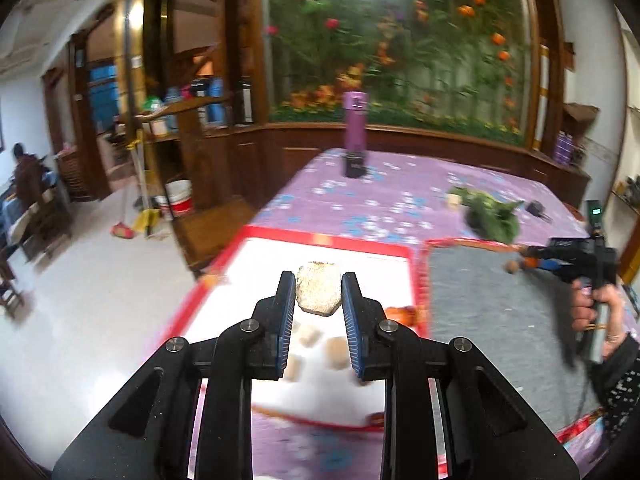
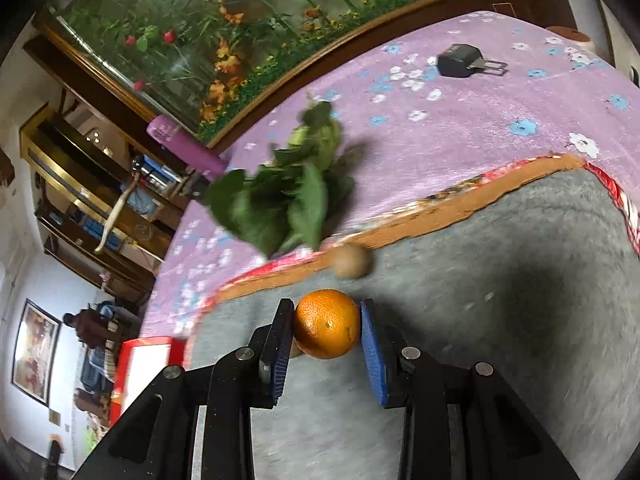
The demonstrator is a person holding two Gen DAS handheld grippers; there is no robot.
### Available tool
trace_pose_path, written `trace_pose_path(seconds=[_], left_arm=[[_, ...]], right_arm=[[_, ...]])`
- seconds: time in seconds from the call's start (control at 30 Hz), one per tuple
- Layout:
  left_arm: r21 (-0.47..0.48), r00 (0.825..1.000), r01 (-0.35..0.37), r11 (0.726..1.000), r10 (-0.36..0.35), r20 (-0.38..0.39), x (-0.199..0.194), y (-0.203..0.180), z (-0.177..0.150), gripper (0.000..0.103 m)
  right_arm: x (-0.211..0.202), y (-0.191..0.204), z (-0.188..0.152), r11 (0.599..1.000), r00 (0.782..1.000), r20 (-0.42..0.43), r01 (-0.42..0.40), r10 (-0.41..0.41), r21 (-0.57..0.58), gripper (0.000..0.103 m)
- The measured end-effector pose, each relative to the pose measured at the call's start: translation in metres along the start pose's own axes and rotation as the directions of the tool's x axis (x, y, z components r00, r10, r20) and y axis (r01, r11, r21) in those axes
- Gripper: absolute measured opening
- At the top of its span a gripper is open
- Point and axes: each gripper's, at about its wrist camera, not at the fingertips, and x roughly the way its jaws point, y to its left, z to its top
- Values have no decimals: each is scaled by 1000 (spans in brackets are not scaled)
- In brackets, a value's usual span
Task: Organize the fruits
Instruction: 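Carry the orange and the nut over the white tray, then lower the orange and the nut toward the tray floor with both tools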
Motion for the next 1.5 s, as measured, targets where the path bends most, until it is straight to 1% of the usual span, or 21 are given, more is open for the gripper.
trace_pose_path(seconds=[0.07, 0.13, 0.23, 0.37, 0.53, 0.63, 0.73, 0.93, 1.0, 1.23, 1.5], left_arm=[[-18, 1000, -12, 1000, 12, 0, -1, 14, -4, 23], [-32, 1000, -16, 999, 16, -9, 1, 22, -9, 23], [-54, 1000, -20, 998, 19, -23, 5, 32, -16, 23], [-74, 998, -46, 996, 42, -49, 12, 44, -25, 23], [-105, 996, -68, 992, 61, -68, 14, 58, -31, 23], [-102, 996, -69, 992, 62, -66, 15, 58, -31, 23], [-86, 996, -70, 994, 65, -62, 17, 55, -30, 23], [-70, 995, -66, 995, 61, -80, 24, 49, -33, 23], [-68, 995, -68, 995, 62, -82, 25, 49, -33, 23], [-62, 995, -68, 996, 63, -79, 28, 45, -31, 23], [-47, 994, -56, 997, 52, -97, 39, 36, -30, 23]], right_arm=[[-7, 24, -6, 999, 1000, 6, -27, 27, -33, 32], [-9, 54, -13, 995, 999, -6, -51, 50, -83, 32], [-4, 103, -28, 982, 993, -63, -107, 98, -158, 32], [9, 159, -53, 956, 976, -155, -184, 151, -227, 32], [21, 206, -87, 923, 955, -233, -251, 186, -290, 32], [24, 219, -100, 911, 947, -253, -272, 197, -310, 32], [33, 232, -110, 905, 943, -276, -275, 187, -325, 32], [53, 235, -128, 902, 934, -321, -266, 154, -340, 32], [59, 234, -131, 904, 930, -335, -268, 152, -333, 32], [63, 235, -133, 901, 931, -332, -268, 152, -340, 32], [70, 235, -141, 899, 924, -353, -273, 147, -341, 32]])
